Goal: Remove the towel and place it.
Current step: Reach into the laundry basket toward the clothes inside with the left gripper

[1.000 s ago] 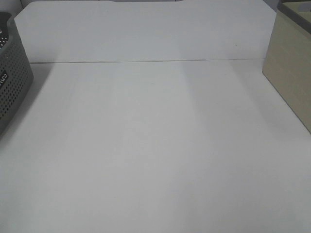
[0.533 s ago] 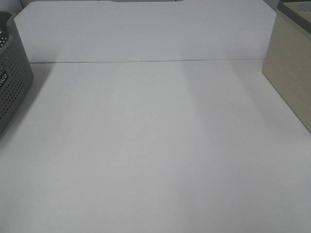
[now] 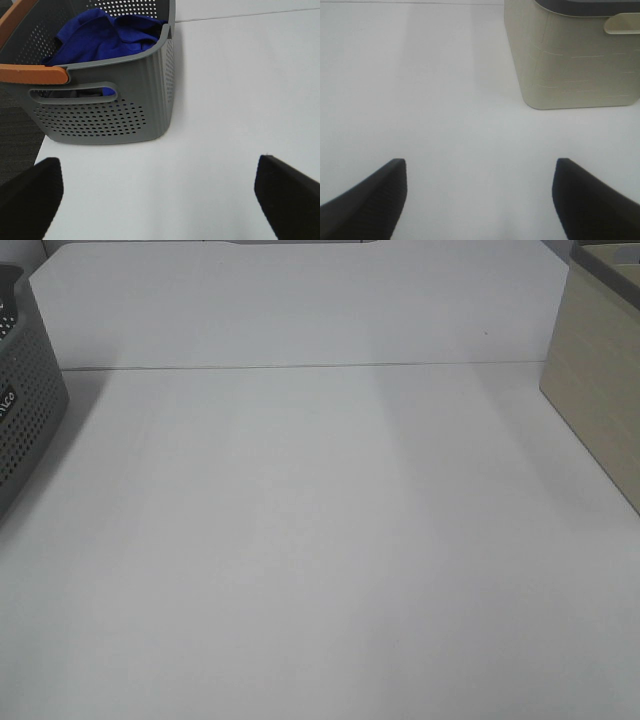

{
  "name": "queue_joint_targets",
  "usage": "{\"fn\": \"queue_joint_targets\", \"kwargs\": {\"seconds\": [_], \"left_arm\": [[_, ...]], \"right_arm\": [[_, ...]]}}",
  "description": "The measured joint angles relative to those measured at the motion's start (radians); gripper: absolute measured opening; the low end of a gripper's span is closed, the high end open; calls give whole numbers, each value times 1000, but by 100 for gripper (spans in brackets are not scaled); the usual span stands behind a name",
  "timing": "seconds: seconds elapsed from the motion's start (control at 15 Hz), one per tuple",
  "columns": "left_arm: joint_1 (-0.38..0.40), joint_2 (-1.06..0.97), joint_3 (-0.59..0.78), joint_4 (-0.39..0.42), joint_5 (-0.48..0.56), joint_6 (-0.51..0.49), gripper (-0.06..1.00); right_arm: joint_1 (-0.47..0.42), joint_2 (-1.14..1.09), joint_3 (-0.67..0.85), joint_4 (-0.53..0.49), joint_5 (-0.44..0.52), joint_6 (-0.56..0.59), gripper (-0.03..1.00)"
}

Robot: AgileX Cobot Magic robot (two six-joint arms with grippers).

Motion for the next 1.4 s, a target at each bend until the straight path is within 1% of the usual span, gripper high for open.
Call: {"fn": "queue_joint_targets", "kwargs": {"seconds": [1.4], "left_arm": [[0,0,0,-26,0,0,99]], "right_arm": [[0,0,0,0,0,0,78]]}}
